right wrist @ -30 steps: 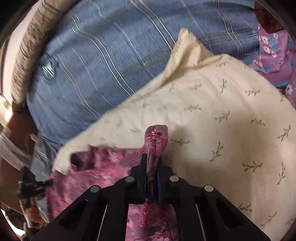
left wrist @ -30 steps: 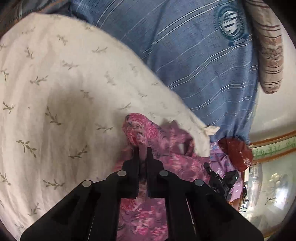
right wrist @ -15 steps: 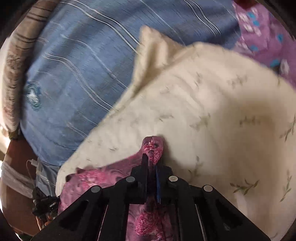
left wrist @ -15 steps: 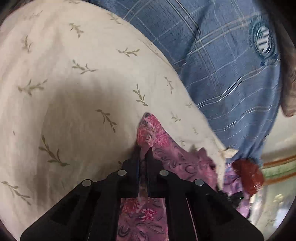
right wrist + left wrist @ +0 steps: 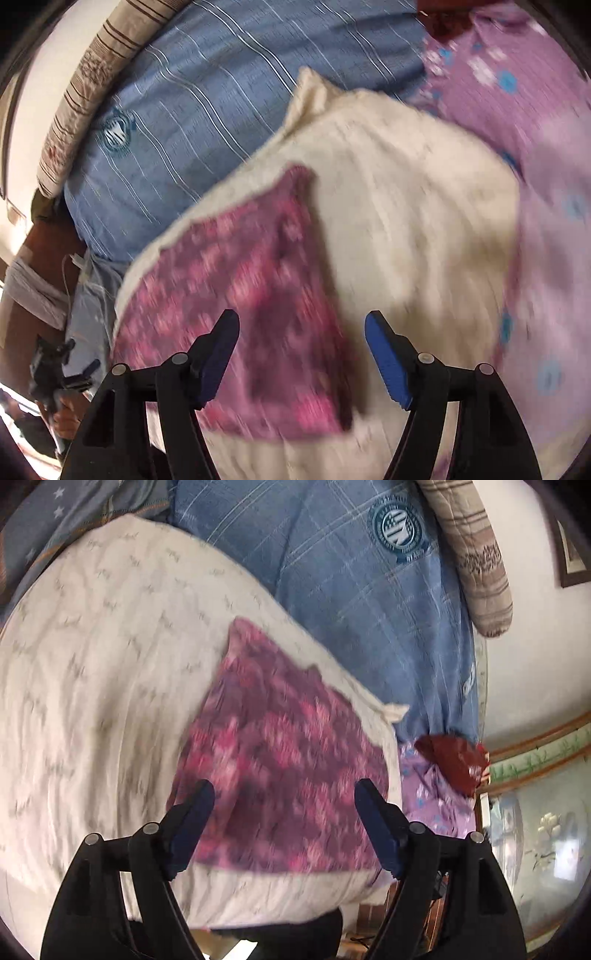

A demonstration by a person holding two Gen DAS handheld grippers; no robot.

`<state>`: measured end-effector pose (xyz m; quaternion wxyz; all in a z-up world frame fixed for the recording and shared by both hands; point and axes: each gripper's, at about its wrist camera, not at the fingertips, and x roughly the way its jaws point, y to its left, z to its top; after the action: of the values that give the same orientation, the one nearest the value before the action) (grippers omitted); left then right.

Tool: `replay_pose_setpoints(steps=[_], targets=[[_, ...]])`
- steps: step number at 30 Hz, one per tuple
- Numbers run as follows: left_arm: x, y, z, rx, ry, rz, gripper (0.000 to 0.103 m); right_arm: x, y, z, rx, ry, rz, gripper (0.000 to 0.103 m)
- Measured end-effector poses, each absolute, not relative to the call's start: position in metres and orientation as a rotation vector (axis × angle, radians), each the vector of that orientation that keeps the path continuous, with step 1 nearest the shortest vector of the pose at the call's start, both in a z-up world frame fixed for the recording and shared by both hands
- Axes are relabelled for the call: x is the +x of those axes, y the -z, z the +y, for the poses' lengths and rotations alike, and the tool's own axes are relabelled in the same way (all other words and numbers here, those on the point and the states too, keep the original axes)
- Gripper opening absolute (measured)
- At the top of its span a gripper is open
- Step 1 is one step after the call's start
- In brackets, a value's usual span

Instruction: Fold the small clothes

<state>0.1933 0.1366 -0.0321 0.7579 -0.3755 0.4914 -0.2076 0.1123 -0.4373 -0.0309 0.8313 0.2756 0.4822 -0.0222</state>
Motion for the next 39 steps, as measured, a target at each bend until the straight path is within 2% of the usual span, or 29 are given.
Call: replay_pose_setpoints(steps=[8, 11, 12, 13, 14, 15, 16, 17, 21, 24, 27, 29, 31, 35, 37, 39], targets=[[0.148, 0.074, 0.146, -1.063, 0.397, 1.113, 0.078, 0.059, 0.062, -0.431, 0.792, 0.017, 0.987, 0.073], [0.147, 0.090, 0.138, -1.099, 0.386, 1.144, 0.078, 0.059, 0.072, -0.431, 0.899, -0.017, 0.985, 0.069], [0.150, 0.096, 0.137, -1.111, 0.366, 1.148, 0.078, 0.060, 0.077, -0.430, 0.951, -0.032, 0.977, 0.061], [0.154, 0.100, 0.137, -1.113, 0.347, 1.142, 0.076, 0.061, 0.080, -0.429, 0.982, -0.043, 0.968, 0.045], [0.161, 0.101, 0.138, -1.101, 0.314, 1.132, 0.050, 0.063, 0.086, -0.430, 1.027, -0.062, 0.956, 0.032], [0.168, 0.099, 0.141, -1.094, 0.288, 1.125, 0.011, 0.067, 0.089, -0.431, 1.049, -0.061, 0.954, 0.013], [0.172, 0.096, 0.145, -1.117, 0.295, 1.114, 0.010, 0.072, 0.085, -0.436, 1.065, -0.059, 0.944, 0.012], [0.172, 0.086, 0.149, -1.147, 0.300, 1.086, 0.010, 0.073, 0.074, -0.438, 1.063, -0.076, 0.906, 0.011], [0.160, 0.053, 0.143, -0.956, 0.245, 1.061, 0.010, 0.068, 0.014, -0.434, 0.855, -0.113, 0.805, 0.009], [0.160, 0.090, 0.133, -0.908, 0.183, 1.182, 0.010, 0.065, 0.042, -0.440, 0.856, -0.052, 0.895, 0.009], [0.155, 0.123, 0.145, -1.075, 0.207, 1.210, 0.010, 0.055, 0.090, -0.444, 0.892, 0.018, 0.976, 0.008], [0.155, 0.115, 0.156, -1.067, 0.213, 1.198, 0.010, 0.050, 0.086, -0.445, 0.904, 0.028, 0.954, 0.010], [0.152, 0.099, 0.164, -1.004, 0.196, 1.153, 0.012, 0.051, 0.072, -0.444, 0.831, 0.059, 0.973, 0.023], [0.140, 0.053, 0.175, -0.844, 0.127, 1.016, 0.012, 0.040, 0.033, -0.450, 0.745, 0.169, 0.885, 0.024], [0.143, 0.037, 0.163, -0.790, 0.187, 0.989, 0.022, 0.042, 0.012, -0.447, 0.703, 0.152, 0.819, 0.024], [0.151, 0.024, 0.138, -0.688, 0.237, 0.968, 0.051, 0.048, -0.008, -0.432, 0.654, 0.082, 0.765, 0.025]])
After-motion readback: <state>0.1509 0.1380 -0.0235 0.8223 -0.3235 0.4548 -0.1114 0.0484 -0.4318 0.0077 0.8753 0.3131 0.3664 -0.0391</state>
